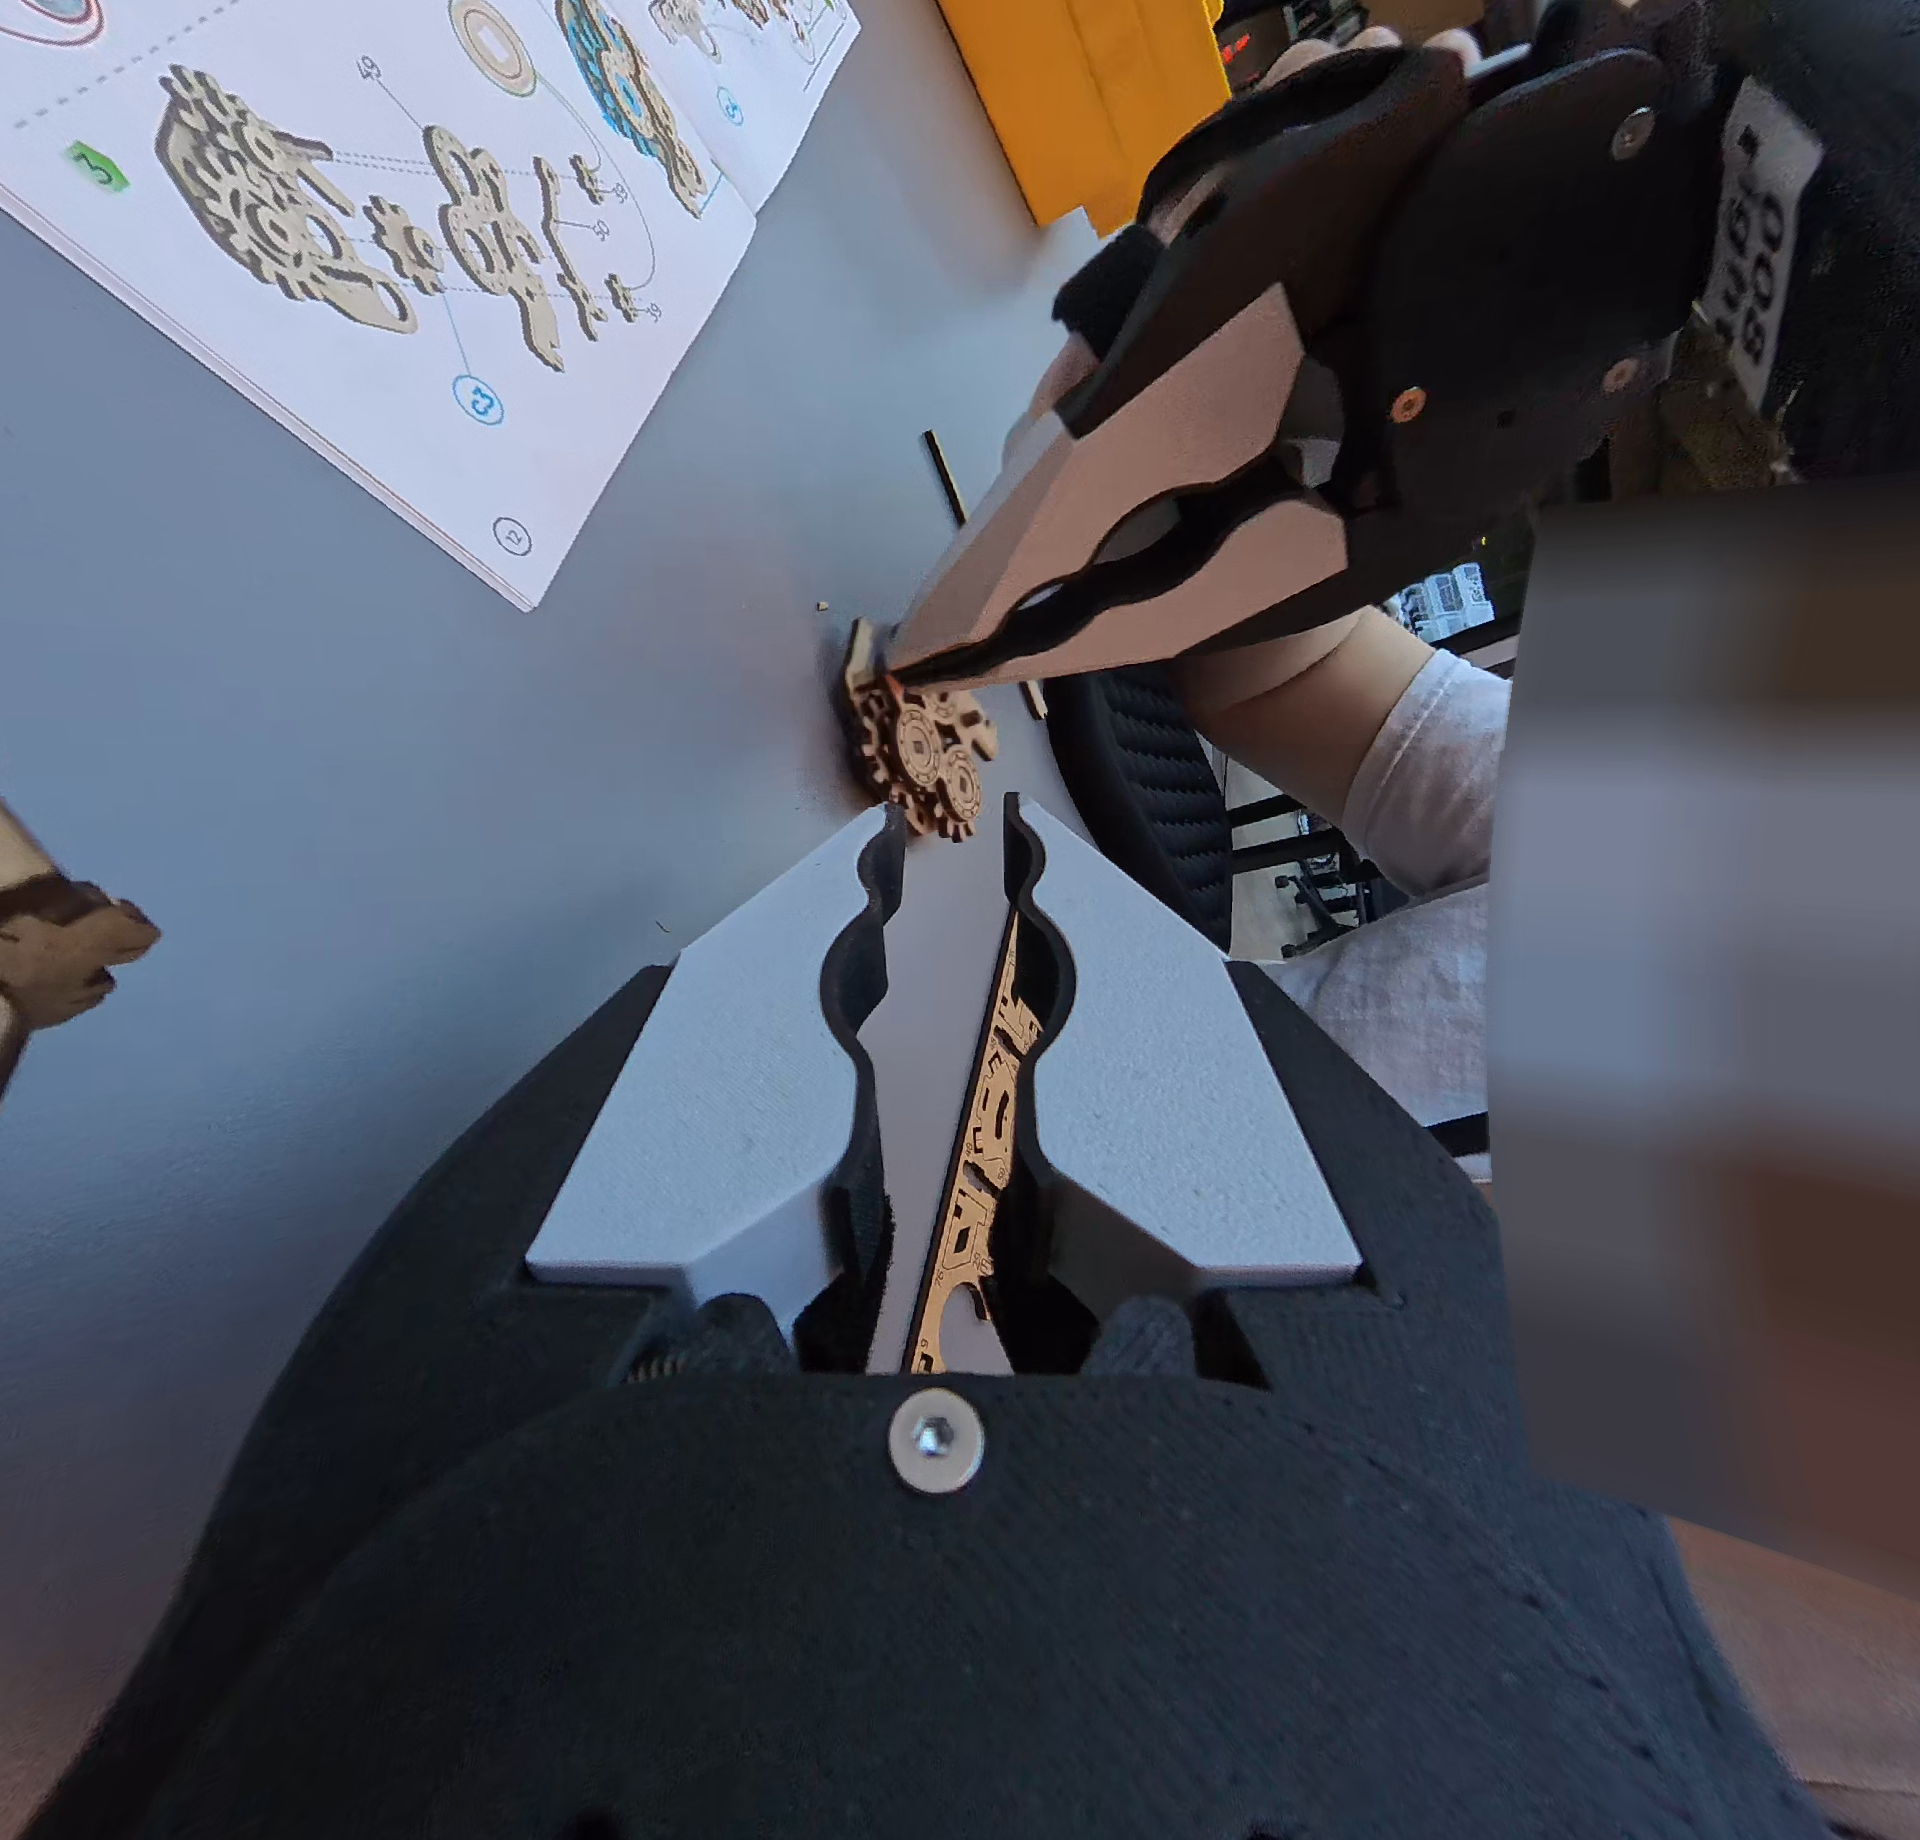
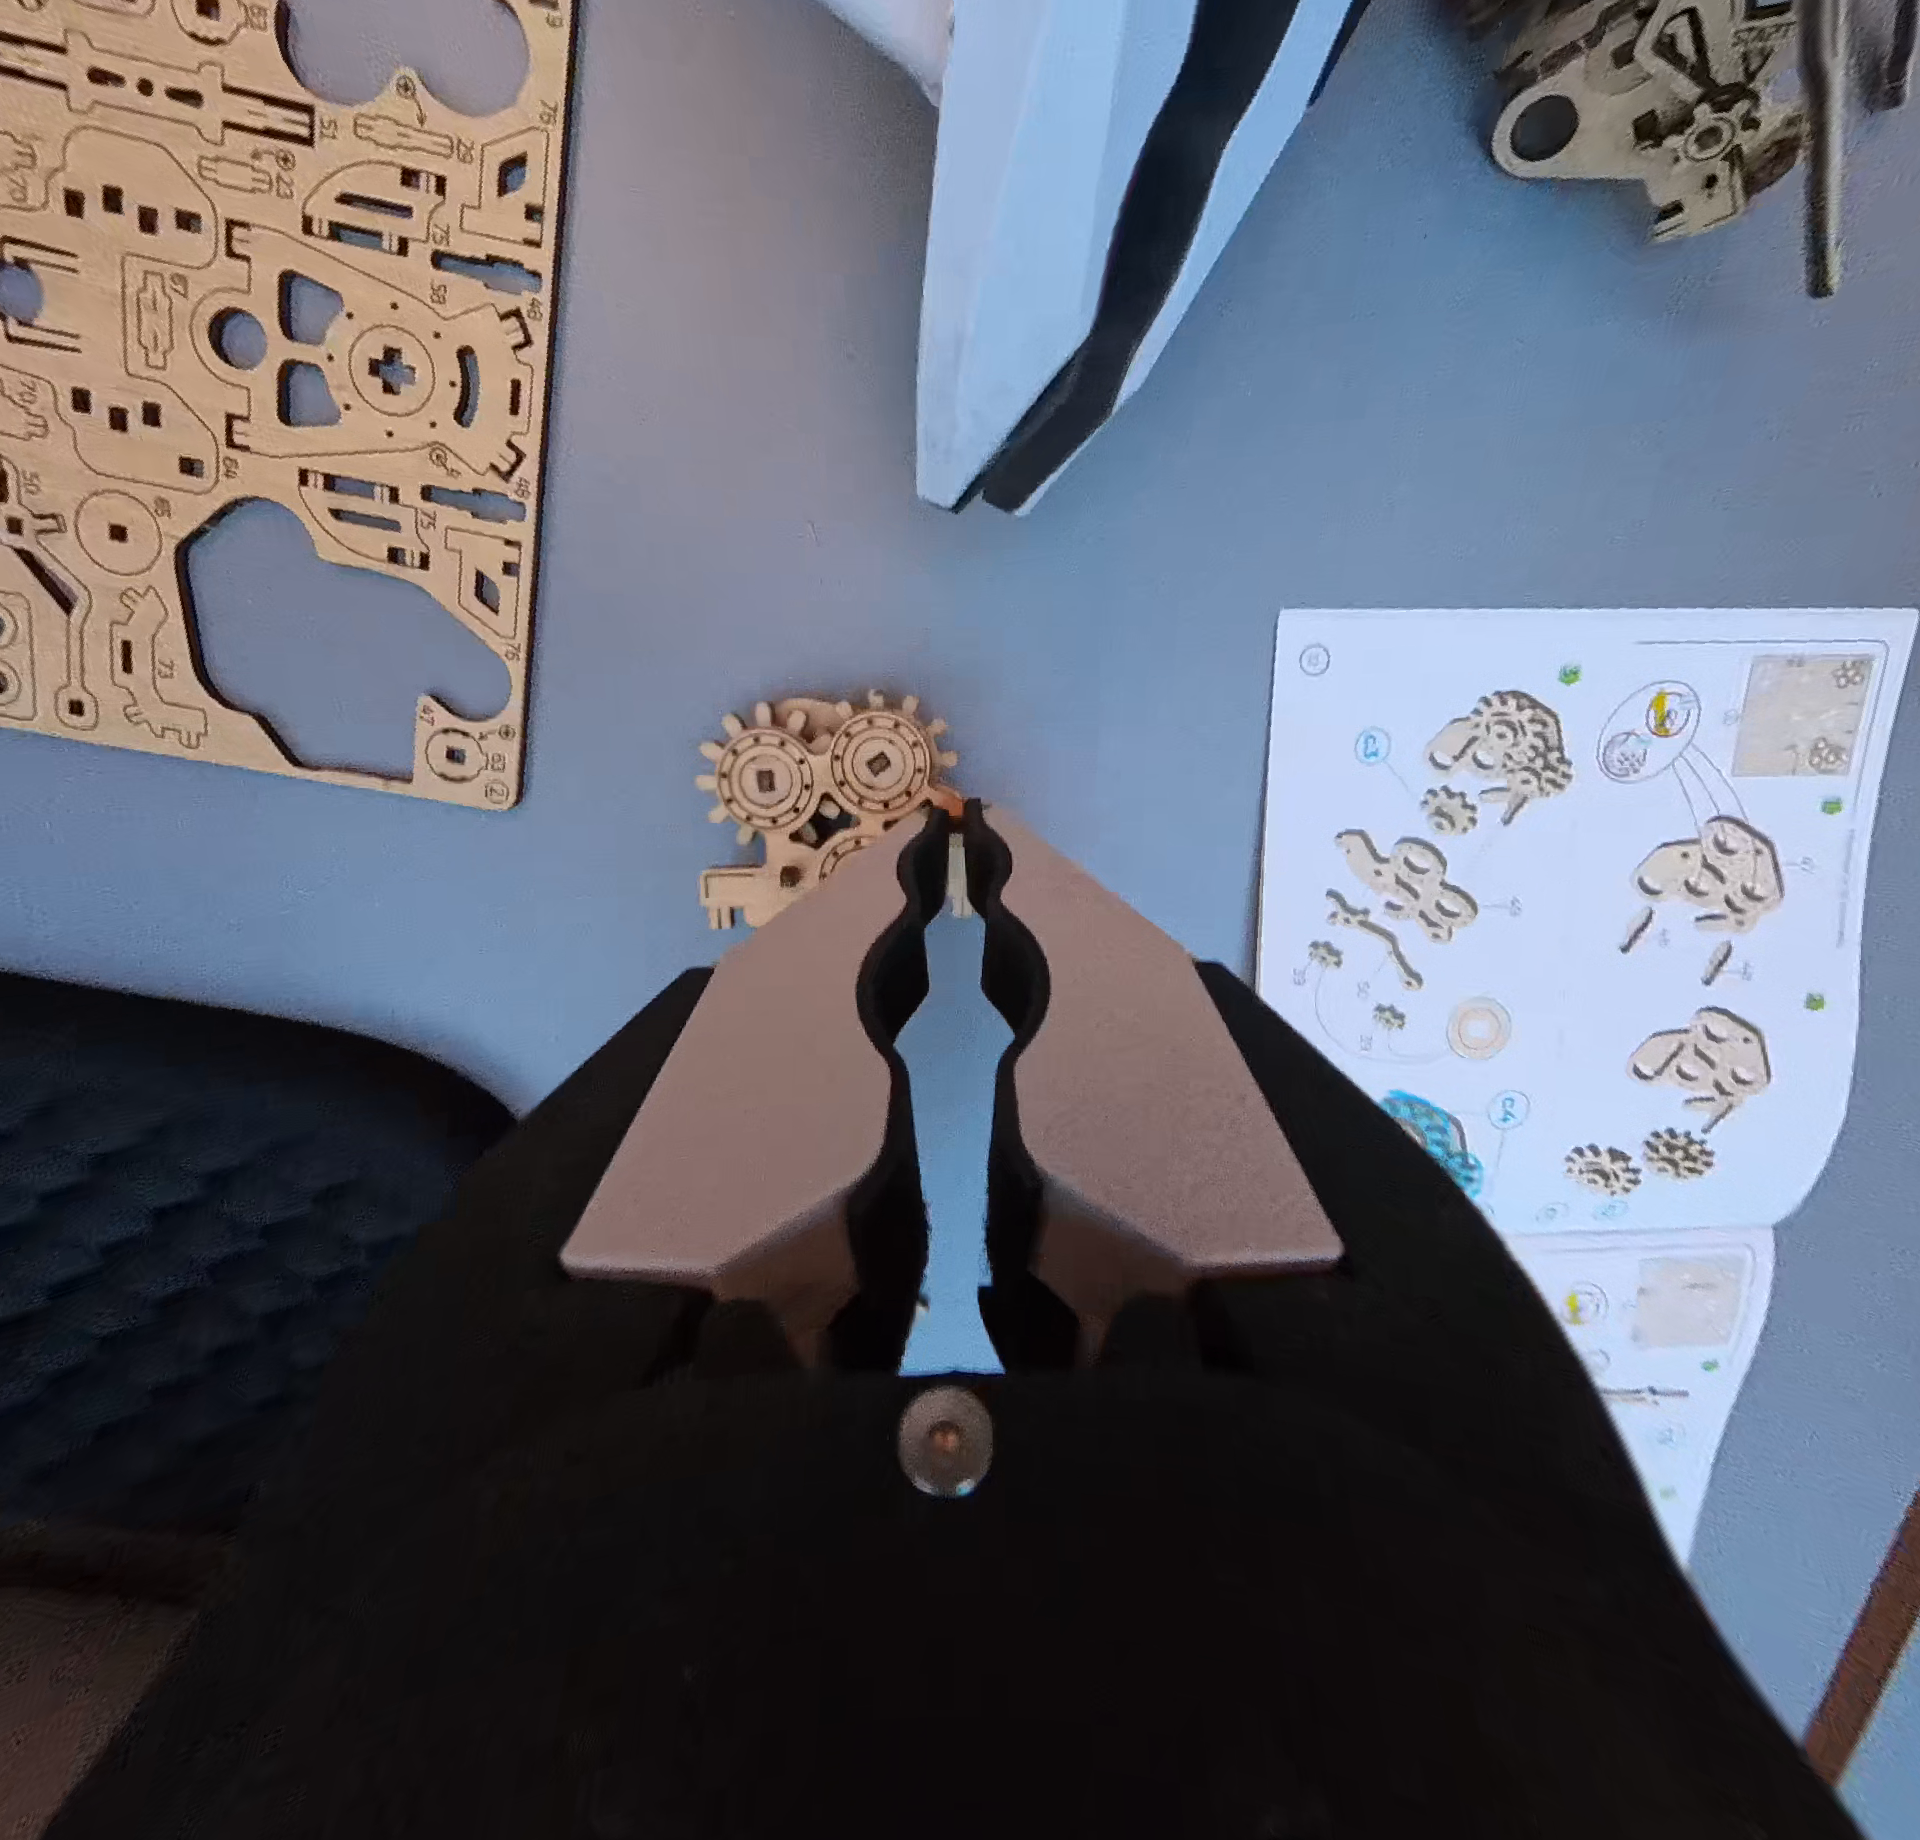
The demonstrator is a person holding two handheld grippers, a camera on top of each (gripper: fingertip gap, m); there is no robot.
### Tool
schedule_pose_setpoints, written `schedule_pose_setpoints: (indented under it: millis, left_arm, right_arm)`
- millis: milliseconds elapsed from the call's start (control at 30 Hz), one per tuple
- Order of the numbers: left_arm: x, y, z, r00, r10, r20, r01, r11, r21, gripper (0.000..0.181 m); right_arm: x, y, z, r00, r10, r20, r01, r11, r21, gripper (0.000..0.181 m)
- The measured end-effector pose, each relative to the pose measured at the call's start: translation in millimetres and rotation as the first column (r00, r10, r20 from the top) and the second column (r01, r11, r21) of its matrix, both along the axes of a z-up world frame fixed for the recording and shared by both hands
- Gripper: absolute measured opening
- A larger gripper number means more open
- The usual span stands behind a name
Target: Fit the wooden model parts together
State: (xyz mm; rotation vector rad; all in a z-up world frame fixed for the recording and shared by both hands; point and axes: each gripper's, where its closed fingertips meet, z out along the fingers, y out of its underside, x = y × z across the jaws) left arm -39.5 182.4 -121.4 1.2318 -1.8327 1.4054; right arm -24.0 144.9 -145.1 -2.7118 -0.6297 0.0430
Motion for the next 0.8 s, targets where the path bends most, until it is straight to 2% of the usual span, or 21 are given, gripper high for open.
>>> schedule_pose_setpoints:
  millis: [100,167,300,367,400,467,500,567,600,700,767,800]
  left_arm:
    - [-0.3,0.3,0.1,1.0,-0.002,0.0,0.002,1.0,0.001,0.017]
    - [0.1,0.5,-0.7,1.0,-0.001,-0.001,0.001,1.0,0.004,0.017]
    - [-0.4,0.4,-0.9,1.0,-0.003,-0.004,0.003,1.0,0.003,0.017]
    - [-0.1,0.5,-0.6,1.0,-0.001,0.0,0.001,1.0,0.006,0.017]
    - [-0.1,0.5,-0.6,1.0,0.0,0.0,0.0,1.0,0.005,0.017]
    - [-0.7,0.5,-0.3,1.0,-0.002,-0.004,0.002,1.0,0.003,0.017]
    - [-0.5,0.7,0.0,1.0,-0.002,-0.001,0.002,1.0,0.004,0.017]
    - [-0.2,1.1,-0.1,1.0,-0.001,0.001,0.001,1.0,0.007,0.017]
    - [-0.1,1.3,-0.1,1.0,0.001,0.0,-0.001,1.0,0.005,0.017]
    - [-0.3,1.5,0.3,1.0,0.0,-0.002,0.0,1.0,0.003,0.017]
    - [0.2,1.6,0.3,1.0,0.002,0.001,-0.002,1.0,0.005,0.017]
    - [0.2,1.6,0.4,1.0,0.003,-0.001,-0.003,1.0,0.003,0.017]
  right_arm:
    - [-0.7,0.4,8.7,1.0,0.005,0.027,-0.006,0.999,0.043,0.001]
    - [1.8,-1.4,-5.7,1.0,-0.012,0.018,0.012,1.0,-0.011,0.001]
    - [-1.6,1.9,13.8,0.999,0.002,0.032,-0.004,0.998,0.059,0.0]
    - [4.3,-4.3,-6.9,0.999,-0.016,0.041,0.017,0.999,-0.039,0.0]
    - [-0.7,-0.8,1.5,1.0,-0.017,0.0,0.017,1.0,-0.002,0.001]
    - [1.6,1.5,13.1,0.999,-0.009,0.05,0.007,0.999,0.04,0.001]
    - [-1.0,2.5,12.1,0.999,-0.004,0.045,0.001,0.999,0.05,0.001]
    - [3.1,-3.6,-9.5,0.999,-0.012,0.048,0.014,0.999,-0.042,0.001]
    - [-1.9,1.7,-2.5,1.0,-0.017,0.004,0.017,1.0,-0.005,0.002]
    - [-2.7,4.7,9.1,0.998,0.011,0.067,-0.014,0.999,0.041,0.001]
    - [2.4,-3.7,-11.3,0.998,0.0,0.07,0.004,0.998,-0.058,0.004]
    - [-2.9,4.2,-4.1,1.0,-0.01,0.019,0.01,1.0,-0.002,0.002]
